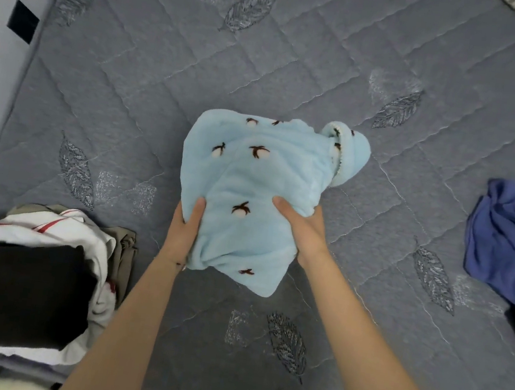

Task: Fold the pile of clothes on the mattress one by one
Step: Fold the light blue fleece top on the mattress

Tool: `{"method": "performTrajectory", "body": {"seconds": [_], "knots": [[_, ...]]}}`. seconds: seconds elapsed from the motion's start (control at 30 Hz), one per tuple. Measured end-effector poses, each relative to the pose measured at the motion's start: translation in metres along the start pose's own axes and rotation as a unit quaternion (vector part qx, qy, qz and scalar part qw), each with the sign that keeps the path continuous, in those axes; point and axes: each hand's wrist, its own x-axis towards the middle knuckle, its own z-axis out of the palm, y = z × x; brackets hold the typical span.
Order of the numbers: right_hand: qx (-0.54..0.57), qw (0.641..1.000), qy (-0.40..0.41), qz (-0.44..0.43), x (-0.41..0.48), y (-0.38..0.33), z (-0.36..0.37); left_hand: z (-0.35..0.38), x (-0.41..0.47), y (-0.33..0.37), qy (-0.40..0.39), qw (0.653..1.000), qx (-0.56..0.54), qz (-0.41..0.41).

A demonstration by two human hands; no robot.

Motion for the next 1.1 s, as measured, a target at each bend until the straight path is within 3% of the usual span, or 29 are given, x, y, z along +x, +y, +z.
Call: {"method": "performTrajectory", "body": {"seconds": [0.23, 0.5, 0.6, 0.67, 0.73, 0.8, 0.87, 0.93, 0.97, 1.03, 1.1], "knots": [[0.068, 0.994, 0.087, 0.003, -0.071, 0.05, -0.034, 0.015, -0.018, 0.025, -0.066, 0.997, 0.041, 0.023], [0.103, 0.991, 0.076, 0.042, -0.137, 0.111, -0.043, 0.018, -0.031, 0.031, -0.161, 0.963, 0.214, 0.04], [0.039, 0.991, 0.031, 0.125, -0.142, 0.113, -0.047, 0.017, -0.027, 0.031, -0.156, 0.929, 0.321, 0.094], [-0.063, 0.976, -0.007, 0.209, -0.141, 0.101, -0.05, 0.017, -0.025, 0.025, -0.113, 0.903, 0.393, 0.131], [-0.2, 0.933, -0.087, 0.287, -0.139, 0.082, -0.053, 0.016, -0.031, 0.017, -0.036, 0.878, 0.457, 0.138], [-0.293, 0.889, -0.165, 0.31, -0.136, 0.061, -0.058, 0.013, -0.041, 0.004, 0.032, 0.878, 0.458, 0.133], [-0.305, 0.913, -0.169, 0.214, -0.129, 0.044, -0.064, 0.011, -0.053, -0.009, 0.081, 0.907, 0.398, 0.107], [-0.252, 0.963, -0.087, 0.034, -0.121, 0.028, -0.068, 0.007, -0.064, -0.022, 0.124, 0.947, 0.288, 0.065], [-0.245, 0.967, -0.035, -0.053, -0.114, 0.022, -0.072, 0.005, -0.067, -0.026, 0.156, 0.964, 0.21, 0.043], [-0.316, 0.933, 0.032, -0.171, -0.096, 0.015, -0.076, 0.0, -0.072, -0.03, 0.211, 0.974, 0.077, -0.036], [-0.41, 0.888, 0.042, -0.204, -0.076, 0.017, -0.076, 0.001, -0.077, -0.028, 0.198, 0.975, 0.06, -0.079]]}}
